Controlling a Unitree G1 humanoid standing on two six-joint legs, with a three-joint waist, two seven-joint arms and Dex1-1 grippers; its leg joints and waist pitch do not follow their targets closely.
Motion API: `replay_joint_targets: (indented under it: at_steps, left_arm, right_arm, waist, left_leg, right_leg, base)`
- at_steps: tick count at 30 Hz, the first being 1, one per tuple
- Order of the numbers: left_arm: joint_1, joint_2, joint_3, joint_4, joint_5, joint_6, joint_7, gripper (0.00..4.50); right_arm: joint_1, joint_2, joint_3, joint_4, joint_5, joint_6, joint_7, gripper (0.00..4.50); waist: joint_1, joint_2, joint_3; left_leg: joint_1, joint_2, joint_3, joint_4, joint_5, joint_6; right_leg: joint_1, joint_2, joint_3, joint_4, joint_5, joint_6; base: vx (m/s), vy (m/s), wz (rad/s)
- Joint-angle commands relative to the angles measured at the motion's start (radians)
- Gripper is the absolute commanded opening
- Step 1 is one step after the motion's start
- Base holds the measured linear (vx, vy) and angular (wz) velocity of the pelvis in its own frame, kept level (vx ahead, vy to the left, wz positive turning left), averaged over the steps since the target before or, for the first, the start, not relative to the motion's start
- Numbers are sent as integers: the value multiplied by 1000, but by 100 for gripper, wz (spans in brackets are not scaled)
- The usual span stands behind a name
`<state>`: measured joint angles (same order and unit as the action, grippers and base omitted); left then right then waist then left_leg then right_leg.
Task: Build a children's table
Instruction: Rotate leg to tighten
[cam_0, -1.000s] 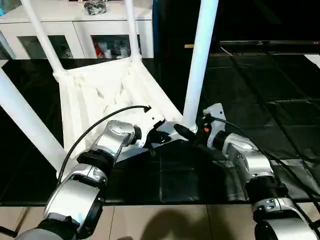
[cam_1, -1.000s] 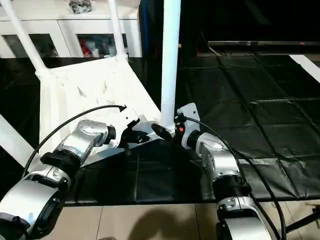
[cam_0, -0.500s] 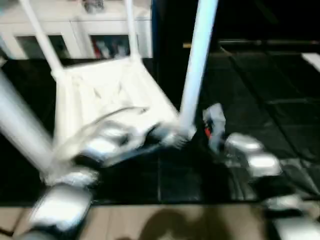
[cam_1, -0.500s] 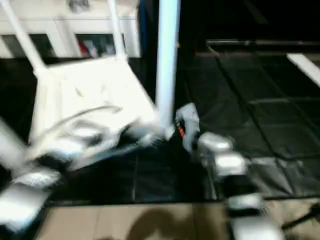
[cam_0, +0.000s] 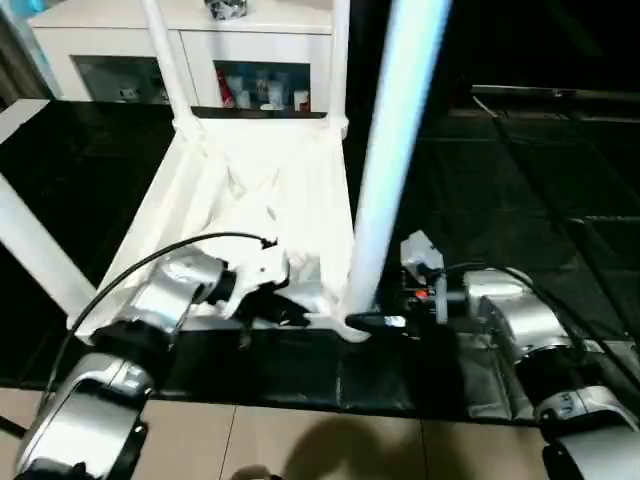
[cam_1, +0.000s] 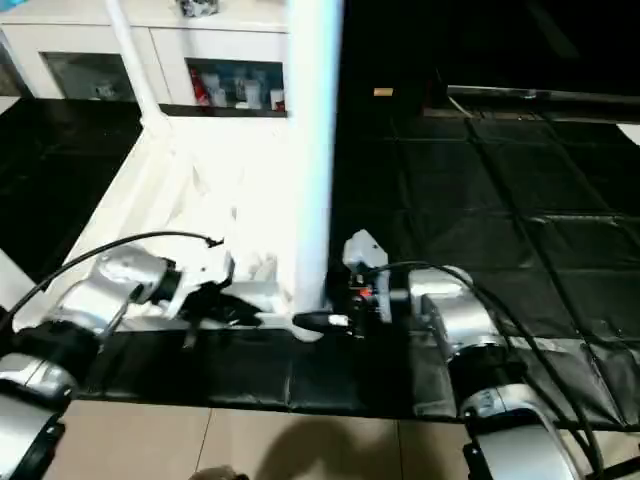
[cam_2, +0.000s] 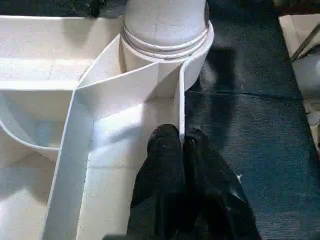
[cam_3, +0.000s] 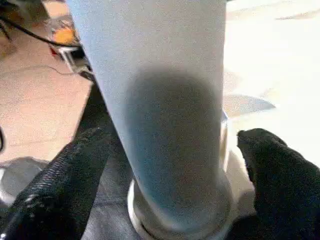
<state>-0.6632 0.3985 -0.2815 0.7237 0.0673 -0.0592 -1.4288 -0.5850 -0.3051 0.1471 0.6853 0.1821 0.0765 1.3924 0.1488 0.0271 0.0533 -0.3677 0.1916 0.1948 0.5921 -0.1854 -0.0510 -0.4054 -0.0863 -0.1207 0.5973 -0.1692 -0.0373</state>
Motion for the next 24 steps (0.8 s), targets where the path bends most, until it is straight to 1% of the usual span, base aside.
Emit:
replay_joint_targets:
  at_steps: [1,2,3,4,5,9,11,13,14,15,16,17,21,22,24]
  left_arm:
    - [16,-8,-34,-21,-3,-3,-38,0]
    - [17,-7,-35,-22,-4,-3,-38,0]
    - [17,-7,-35,-23,-4,-3,-38,0]
    - [19,-7,-37,-24,-4,-3,-35,0]
    - [22,-6,-37,-30,-3,1,-24,0]
    - [23,-12,-24,-34,-10,14,-3,0]
    - [22,-13,-23,-32,-10,15,0,0]
    - [20,-13,-22,-29,-10,17,0,0]
    - [19,-13,-22,-28,-10,17,0,0]
    - [18,-11,-22,-25,-10,17,0,0]
    - [18,-9,-22,-23,-9,16,0,0]
    - [18,-8,-23,-22,-8,16,0,0]
    - [22,-2,-26,-25,-4,29,2,0]
    - [23,-3,-26,-28,-2,37,9,0]
    - [25,-9,-24,-33,-2,59,23,0]
  right_arm:
    - [-30,2,5,11,15,7,30,409]
    - [-33,2,6,14,16,7,33,381]
    - [-34,2,6,15,16,7,33,381]
    - [-35,3,7,18,17,6,36,371]
    - [-39,3,7,24,21,9,47,371]
    - [-45,4,8,34,21,12,69,324]
    - [-48,5,10,39,23,18,78,317]
    - [-50,5,13,40,24,25,83,285]
    - [-50,5,14,39,24,26,84,285]
    - [-49,6,17,35,26,32,91,272]
    - [-49,7,18,34,26,33,92,272]
    - [-49,8,19,36,27,33,94,250]
    - [-44,12,24,40,27,37,105,225]
    - [-39,11,27,37,27,40,109,220]
    - [-30,7,30,29,28,48,115,218]
  waist:
    - [-2,-8,-75]
    - [-1,-9,-76]
    - [-1,-8,-76]
    - [-1,-9,-76]
    - [0,-7,-77]
    - [0,-7,-77]
    - [-1,-7,-77]
    - [-1,-7,-76]
    - [-1,-7,-76]
    - [0,-8,-77]
    - [0,-8,-77]
    - [0,-9,-78]
    - [0,-7,-77]
    - [1,-9,-78]
    - [0,-9,-77]
  left_leg:
    - [12,58,-23,-64,-151,72]
    - [12,58,-23,-64,-147,72]
    - [13,59,-24,-64,-143,72]
    - [13,59,-23,-64,-142,72]
    - [13,58,-23,-63,-142,72]
    - [12,57,-23,-62,-143,73]
    - [12,57,-23,-62,-145,71]
    - [13,57,-23,-62,-148,69]
    - [14,57,-23,-62,-149,69]
    - [13,57,-23,-62,-144,69]
    - [13,57,-23,-62,-143,68]
    - [13,57,-23,-62,-140,69]
    - [12,56,-23,-61,-138,70]
    - [13,57,-23,-61,-139,70]
    - [12,58,-23,-61,-138,69]
  right_leg:
    - [55,-87,65,-61,-223,-193]
    - [56,-88,65,-60,-217,-194]
    - [55,-87,65,-59,-209,-196]
    - [54,-87,66,-59,-205,-197]
    - [55,-88,66,-57,-198,-200]
    - [57,-87,65,-59,-199,-203]
    - [57,-87,64,-59,-206,-200]
    - [56,-86,65,-60,-211,-198]
    - [55,-86,65,-60,-214,-198]
    - [56,-87,65,-59,-213,-197]
    - [56,-86,65,-59,-212,-197]
    - [56,-87,65,-58,-206,-197]
    - [57,-87,65,-57,-202,-199]
    - [56,-87,64,-57,-202,-199]
    - [57,-88,65,-56,-202,-201]
  base:
    - [0,0,0]
    - [0,0,0]
    - [0,0,0]
    - [0,0,0]
    - [0,0,0]
    - [0,0,0]
    - [0,0,0]
    - [0,0,0]
    - [0,0,0]
    - [0,0,0]
    - [0,0,0]
    - [0,0,0]
    - [0,0,0]
    - [0,0,0]
    - [0,0,0]
